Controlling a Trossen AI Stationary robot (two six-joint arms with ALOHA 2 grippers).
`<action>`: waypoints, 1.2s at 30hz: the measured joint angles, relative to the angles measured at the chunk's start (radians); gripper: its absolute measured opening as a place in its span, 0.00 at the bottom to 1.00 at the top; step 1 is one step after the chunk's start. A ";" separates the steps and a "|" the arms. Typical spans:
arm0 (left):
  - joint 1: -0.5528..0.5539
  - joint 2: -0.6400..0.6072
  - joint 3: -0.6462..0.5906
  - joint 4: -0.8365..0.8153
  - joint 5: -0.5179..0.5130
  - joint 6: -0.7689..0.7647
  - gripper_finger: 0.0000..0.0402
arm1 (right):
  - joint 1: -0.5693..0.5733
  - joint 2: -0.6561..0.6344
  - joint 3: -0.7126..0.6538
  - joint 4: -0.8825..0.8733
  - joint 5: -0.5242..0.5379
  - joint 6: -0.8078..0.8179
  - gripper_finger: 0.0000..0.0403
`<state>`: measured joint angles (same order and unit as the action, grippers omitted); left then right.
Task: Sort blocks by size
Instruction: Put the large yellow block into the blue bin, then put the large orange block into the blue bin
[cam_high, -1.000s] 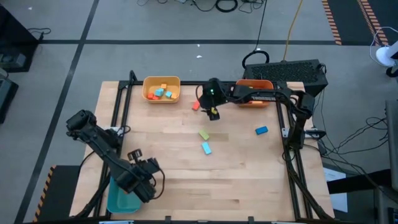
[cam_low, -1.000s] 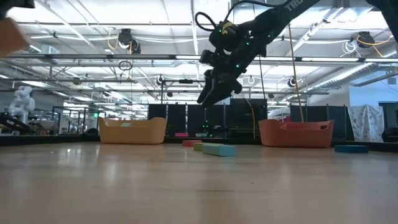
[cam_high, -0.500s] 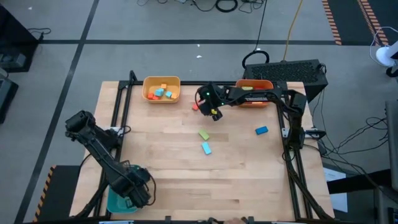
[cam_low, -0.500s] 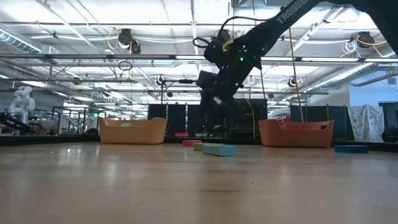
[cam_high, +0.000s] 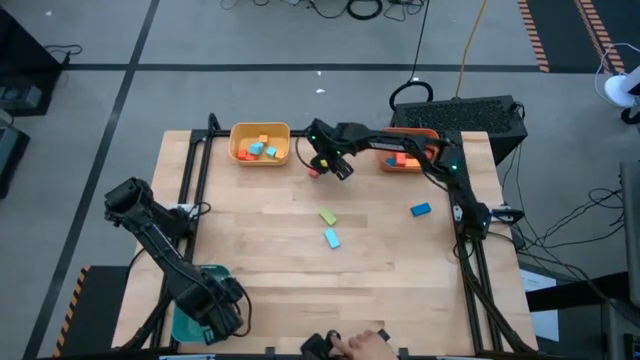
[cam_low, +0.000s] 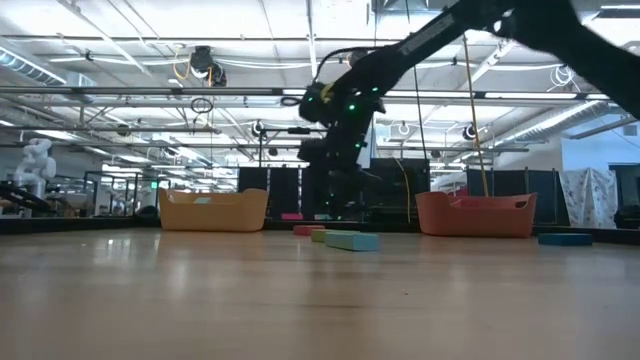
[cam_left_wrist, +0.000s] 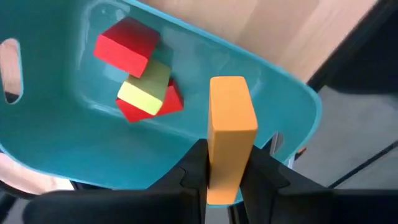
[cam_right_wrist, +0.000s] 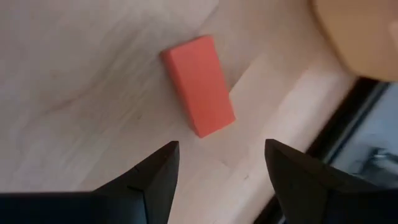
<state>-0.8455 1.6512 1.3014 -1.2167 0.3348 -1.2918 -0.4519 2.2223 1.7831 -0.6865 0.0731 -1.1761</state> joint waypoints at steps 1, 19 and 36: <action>0.000 0.000 0.000 -0.001 -0.008 -0.017 0.17 | -0.004 0.026 0.042 -0.043 0.000 -0.001 0.55; -0.007 0.000 0.000 -0.140 -0.087 -0.213 0.56 | -0.011 0.170 0.235 -0.164 -0.006 -0.178 0.55; 0.044 0.000 0.000 -0.153 -0.039 -0.160 0.57 | -0.011 0.170 0.234 -0.164 -0.132 -0.198 0.55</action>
<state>-0.8013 1.6512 1.3014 -1.3701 0.2959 -1.4517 -0.4633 2.3920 2.0174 -0.8505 -0.0589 -1.3739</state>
